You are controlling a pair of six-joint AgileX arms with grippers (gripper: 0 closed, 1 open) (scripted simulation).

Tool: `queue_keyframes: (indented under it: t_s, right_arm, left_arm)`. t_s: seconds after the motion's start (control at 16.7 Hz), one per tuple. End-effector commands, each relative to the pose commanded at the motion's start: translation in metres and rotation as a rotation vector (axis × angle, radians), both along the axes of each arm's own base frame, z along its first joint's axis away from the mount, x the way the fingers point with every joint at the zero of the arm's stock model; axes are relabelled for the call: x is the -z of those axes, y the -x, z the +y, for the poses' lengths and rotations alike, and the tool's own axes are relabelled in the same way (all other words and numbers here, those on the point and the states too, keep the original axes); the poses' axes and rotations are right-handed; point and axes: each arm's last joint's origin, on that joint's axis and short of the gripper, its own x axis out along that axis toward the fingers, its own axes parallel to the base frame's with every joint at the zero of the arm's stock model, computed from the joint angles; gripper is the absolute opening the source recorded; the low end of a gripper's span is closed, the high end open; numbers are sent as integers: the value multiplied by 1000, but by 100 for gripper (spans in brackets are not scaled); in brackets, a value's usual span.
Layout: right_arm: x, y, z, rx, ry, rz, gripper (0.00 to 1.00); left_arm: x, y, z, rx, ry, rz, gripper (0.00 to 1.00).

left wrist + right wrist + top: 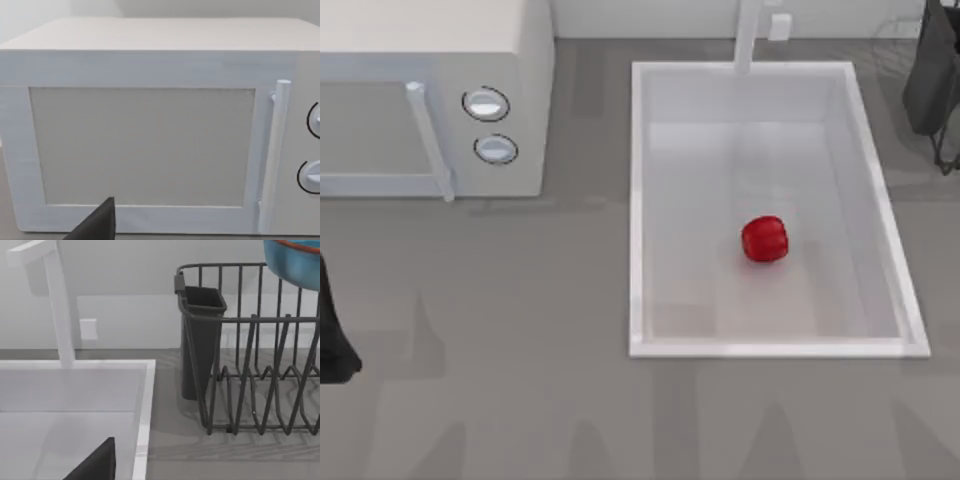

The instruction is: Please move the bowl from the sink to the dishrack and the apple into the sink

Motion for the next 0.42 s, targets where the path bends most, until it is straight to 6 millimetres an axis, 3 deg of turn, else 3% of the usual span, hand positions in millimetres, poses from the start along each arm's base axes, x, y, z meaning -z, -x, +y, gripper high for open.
queue_keyframes:
  t_s: [0.42]
  right_arm:
    - [-8,12,-4,18,17,-53,100]
  left_arm:
    - [0,0,0,0,0,0,100]
